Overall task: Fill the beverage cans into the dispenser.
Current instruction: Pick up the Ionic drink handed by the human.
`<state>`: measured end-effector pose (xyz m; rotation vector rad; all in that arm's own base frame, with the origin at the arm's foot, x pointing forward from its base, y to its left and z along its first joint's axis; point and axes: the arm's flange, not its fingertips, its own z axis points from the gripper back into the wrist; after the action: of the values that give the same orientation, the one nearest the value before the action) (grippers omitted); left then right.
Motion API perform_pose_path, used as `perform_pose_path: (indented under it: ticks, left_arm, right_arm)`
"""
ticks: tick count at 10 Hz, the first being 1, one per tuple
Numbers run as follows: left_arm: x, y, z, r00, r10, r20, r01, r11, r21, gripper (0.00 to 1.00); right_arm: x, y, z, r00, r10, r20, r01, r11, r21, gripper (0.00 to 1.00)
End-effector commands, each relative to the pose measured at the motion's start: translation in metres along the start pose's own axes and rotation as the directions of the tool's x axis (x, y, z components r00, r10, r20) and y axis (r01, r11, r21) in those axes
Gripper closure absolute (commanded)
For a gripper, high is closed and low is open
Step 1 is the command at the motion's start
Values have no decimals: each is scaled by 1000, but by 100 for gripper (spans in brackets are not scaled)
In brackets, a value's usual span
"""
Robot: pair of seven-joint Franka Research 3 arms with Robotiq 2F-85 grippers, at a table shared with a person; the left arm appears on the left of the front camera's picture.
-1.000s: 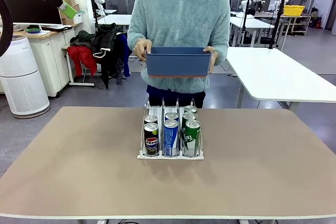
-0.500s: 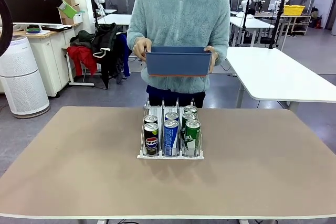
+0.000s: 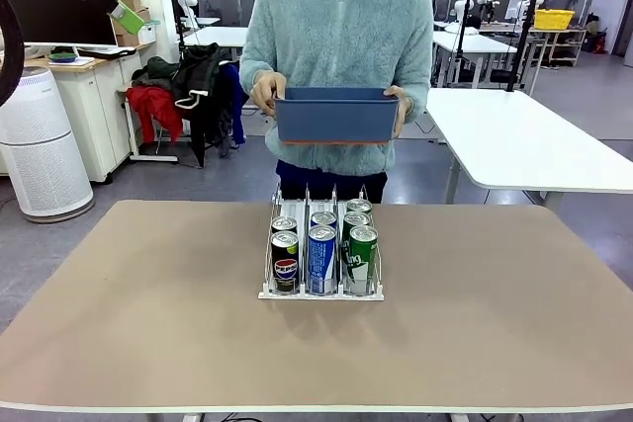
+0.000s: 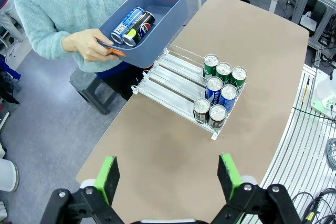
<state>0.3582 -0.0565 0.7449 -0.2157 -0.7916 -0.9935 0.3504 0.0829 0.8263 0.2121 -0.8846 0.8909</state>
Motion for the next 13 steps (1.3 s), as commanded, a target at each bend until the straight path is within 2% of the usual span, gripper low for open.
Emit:
perform_pose_path:
  ticks: [1, 3, 5, 6, 13]
  left_arm:
    - [0, 1, -1, 1000, -2, 10, 2, 1000, -1, 0]
    - [0, 1, -1, 1000, -2, 10, 2, 1000, -1, 0]
    - [0, 1, -1, 1000, -2, 10, 2, 1000, -1, 0]
    - [0, 1, -1, 1000, -2, 10, 2, 1000, -1, 0]
    - [0, 1, -1, 1000, -2, 10, 2, 1000, -1, 0]
  right_arm:
    - [0, -1, -1, 1000, -1, -1, 1, 1000, -1, 0]
    - [0, 0, 0, 1000, 0, 0, 0, 1000, 0, 0]
    - [-1, 18, 3, 1000, -17, 0, 17, 999, 47, 0]
    - [2, 7, 4, 1000, 3, -7, -3, 999, 41, 0]
    - [2, 9, 2, 1000, 6, -4, -6, 1000, 21, 0]
